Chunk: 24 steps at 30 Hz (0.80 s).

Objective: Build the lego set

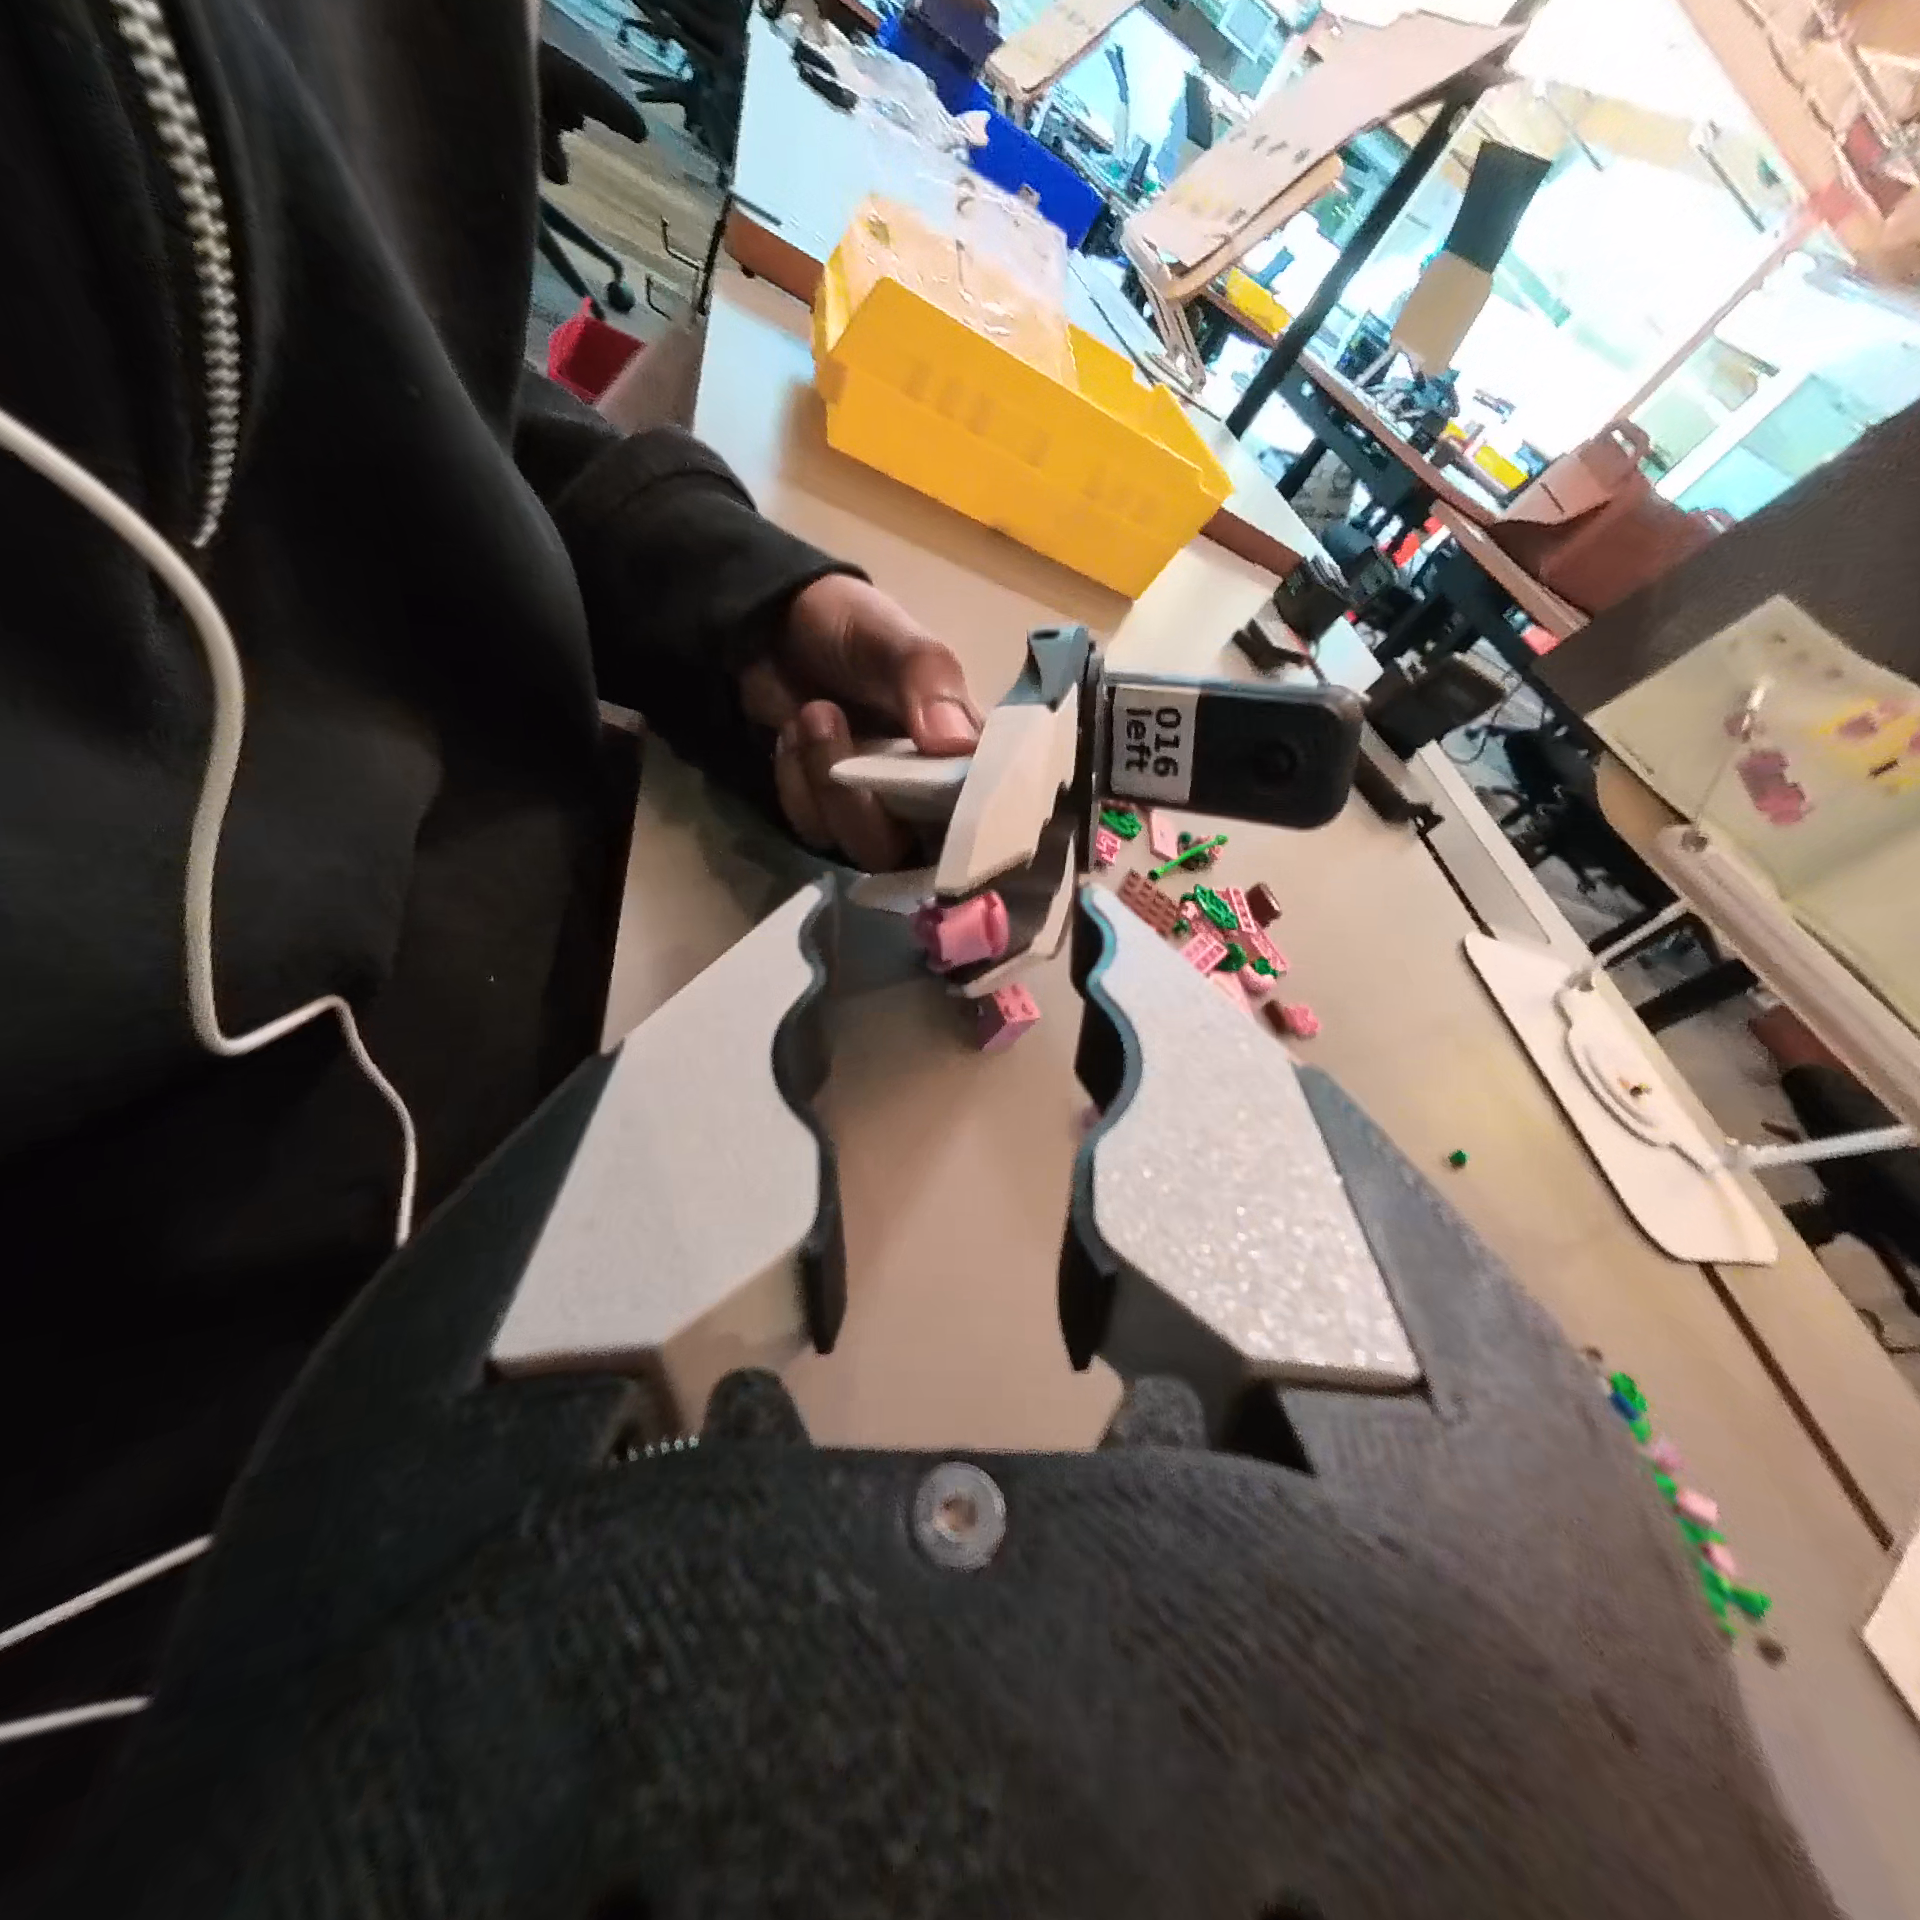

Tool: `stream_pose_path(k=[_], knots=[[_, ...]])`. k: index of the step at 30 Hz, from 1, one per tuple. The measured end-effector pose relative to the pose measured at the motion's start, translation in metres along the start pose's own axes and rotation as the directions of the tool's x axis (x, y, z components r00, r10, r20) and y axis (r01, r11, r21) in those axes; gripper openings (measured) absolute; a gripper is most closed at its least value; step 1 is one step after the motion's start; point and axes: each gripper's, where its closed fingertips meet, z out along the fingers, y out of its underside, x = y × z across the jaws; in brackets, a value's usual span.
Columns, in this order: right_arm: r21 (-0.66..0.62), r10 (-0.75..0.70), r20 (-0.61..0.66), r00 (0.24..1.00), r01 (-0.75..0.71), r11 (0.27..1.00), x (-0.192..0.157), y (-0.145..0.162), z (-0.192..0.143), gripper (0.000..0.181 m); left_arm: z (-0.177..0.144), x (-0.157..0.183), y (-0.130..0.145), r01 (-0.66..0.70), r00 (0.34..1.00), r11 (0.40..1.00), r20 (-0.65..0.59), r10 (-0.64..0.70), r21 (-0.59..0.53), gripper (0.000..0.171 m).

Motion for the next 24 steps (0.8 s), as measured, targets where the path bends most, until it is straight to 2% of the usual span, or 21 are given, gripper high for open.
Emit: stream_pose_path(k=[12, 24], knots=[[0.054, 0.015, 0.137, 0.991, -0.022, 0.998, -0.009, -0.014, 0.007, 0.02, 0.009, 0.023, 0.008, 0.015, 0.989, 0.999, -0.149, -0.021, -0.04, 0.013], [0.049, 0.078, 0.2, 0.977, -0.09, 0.995, -0.014, -0.015, 0.009, 0.013, 0.01, 0.025, 0.009, 0.021, 0.984, 0.999, -0.177, -0.028, -0.039, 0.013]])
